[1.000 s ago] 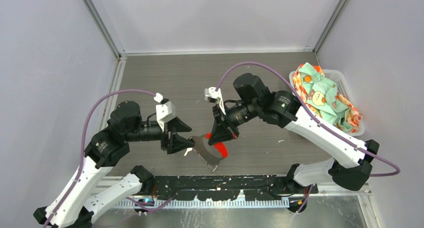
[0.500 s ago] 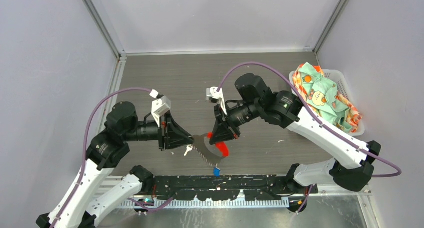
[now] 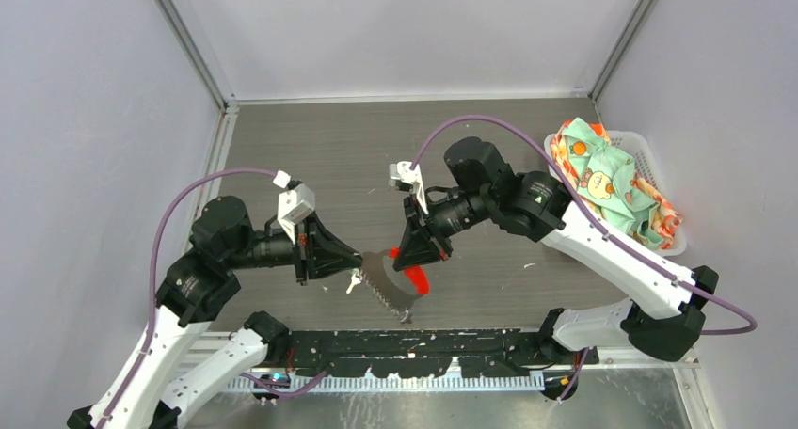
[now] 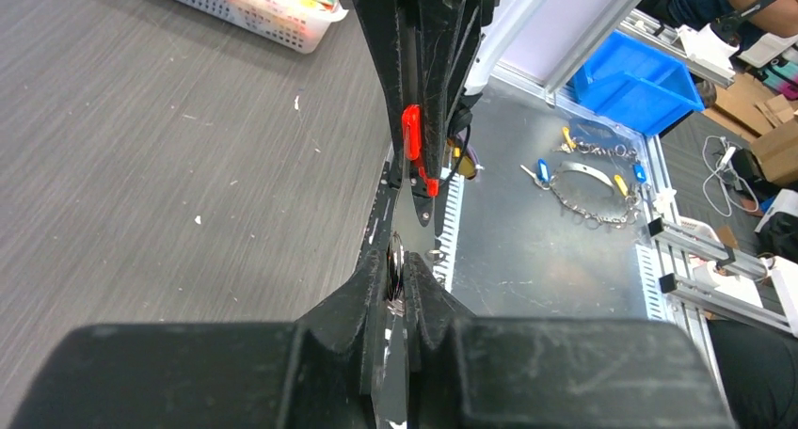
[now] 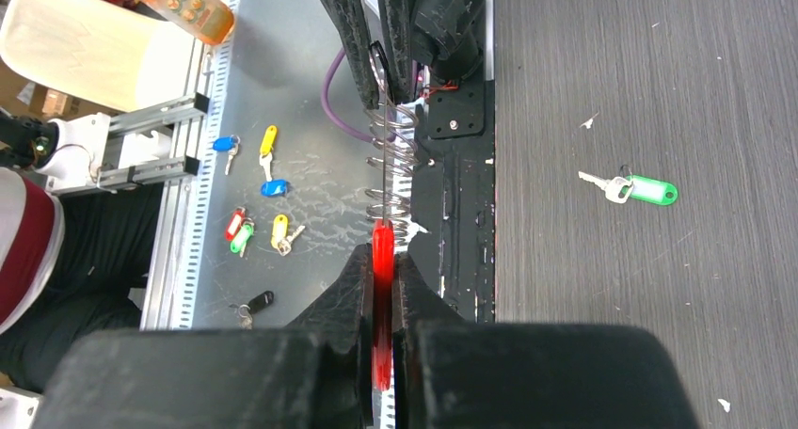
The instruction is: Put the keys on the keyring
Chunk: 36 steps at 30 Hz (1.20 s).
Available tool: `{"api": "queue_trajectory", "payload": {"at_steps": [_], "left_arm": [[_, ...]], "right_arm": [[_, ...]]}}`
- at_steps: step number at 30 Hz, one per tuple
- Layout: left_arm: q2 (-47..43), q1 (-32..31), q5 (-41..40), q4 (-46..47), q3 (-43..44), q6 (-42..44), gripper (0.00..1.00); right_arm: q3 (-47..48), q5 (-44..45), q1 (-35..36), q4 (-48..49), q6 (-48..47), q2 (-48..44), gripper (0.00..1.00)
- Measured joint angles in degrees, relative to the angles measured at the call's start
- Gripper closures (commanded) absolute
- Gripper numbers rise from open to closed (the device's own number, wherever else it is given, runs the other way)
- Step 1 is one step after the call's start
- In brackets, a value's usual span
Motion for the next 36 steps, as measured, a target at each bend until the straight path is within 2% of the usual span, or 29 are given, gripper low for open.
{"api": "queue_trajectory", "payload": {"at_steps": [14, 29, 33, 36], "left_arm": [[0.2, 0.0, 5.4, 2.1, 0.5, 1.6, 0.99], [0.5, 0.1, 12.9, 2.4, 3.7, 1.2, 0.9], [0.9, 0.1, 14.0, 2.3, 4.1, 1.0, 0.98], [1.1, 0.2, 14.4, 1.9, 4.1, 1.5, 1.0]], "right_arm": [[-0.7, -4.4, -0.3, 1.0, 0.3, -0.5, 0.99], [-1.4, -14.0, -0.3, 4.4, -2.1, 0.7, 0.99], [-1.4, -14.9, -0.3, 4.4, -2.9, 0.9, 0.99], [-1.4, -15.1, -0.2, 4.1, -3.1, 0.9, 0.99]]}}
